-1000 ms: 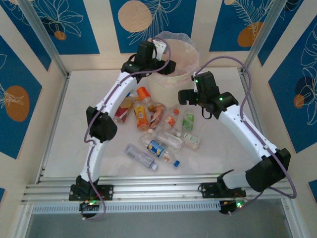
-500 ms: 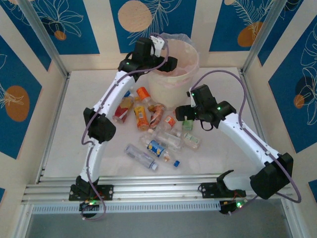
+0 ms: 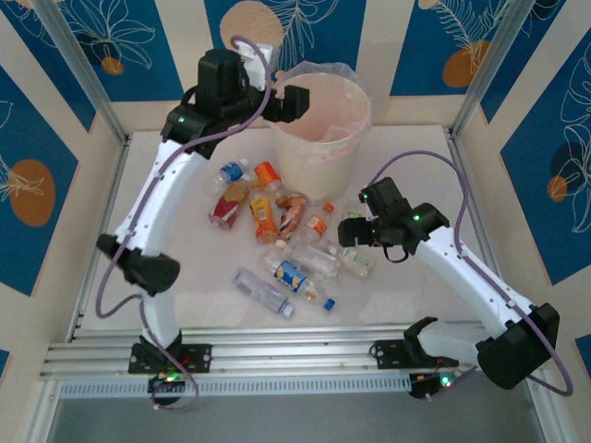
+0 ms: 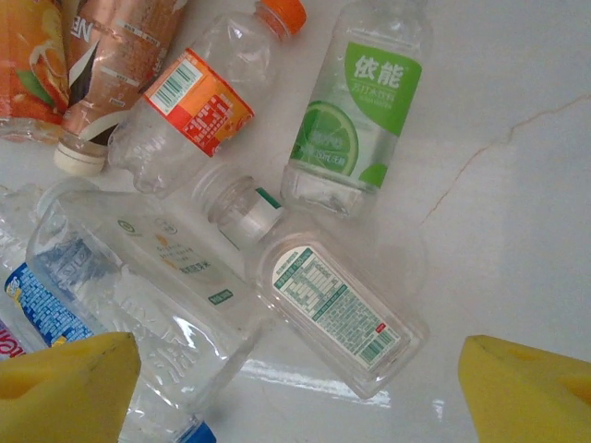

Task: Put the plastic bottles in the bin

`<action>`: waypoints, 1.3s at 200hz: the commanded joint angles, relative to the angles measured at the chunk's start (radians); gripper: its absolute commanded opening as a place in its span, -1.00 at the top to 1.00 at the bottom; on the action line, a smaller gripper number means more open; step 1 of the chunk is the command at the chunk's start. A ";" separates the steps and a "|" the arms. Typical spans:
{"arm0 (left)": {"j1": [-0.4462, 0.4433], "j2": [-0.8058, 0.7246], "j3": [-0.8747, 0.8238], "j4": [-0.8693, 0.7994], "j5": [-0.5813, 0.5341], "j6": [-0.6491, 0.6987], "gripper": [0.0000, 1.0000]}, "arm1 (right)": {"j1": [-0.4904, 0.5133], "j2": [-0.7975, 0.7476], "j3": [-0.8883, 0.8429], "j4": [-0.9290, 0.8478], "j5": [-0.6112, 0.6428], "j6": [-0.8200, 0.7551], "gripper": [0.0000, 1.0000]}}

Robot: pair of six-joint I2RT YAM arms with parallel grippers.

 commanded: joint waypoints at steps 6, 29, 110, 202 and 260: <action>-0.030 -0.218 -0.320 0.050 -0.101 -0.095 -0.99 | 0.007 0.001 0.005 -0.004 -0.022 0.029 -0.80; -0.031 -0.457 -0.628 0.078 -0.268 -0.221 -0.99 | 0.007 0.014 0.009 0.002 0.015 0.041 -0.84; -0.178 -1.000 -1.468 -0.095 -0.435 -1.043 -0.85 | 0.005 0.012 0.006 0.024 0.076 0.064 -0.99; -0.362 -0.740 -1.579 0.053 -0.336 -1.219 -0.79 | 0.001 -0.019 -0.012 0.037 0.114 0.049 -0.99; -0.363 -0.645 -1.633 0.174 -0.280 -1.247 -0.64 | -0.009 -0.027 -0.019 0.036 0.118 0.045 -0.99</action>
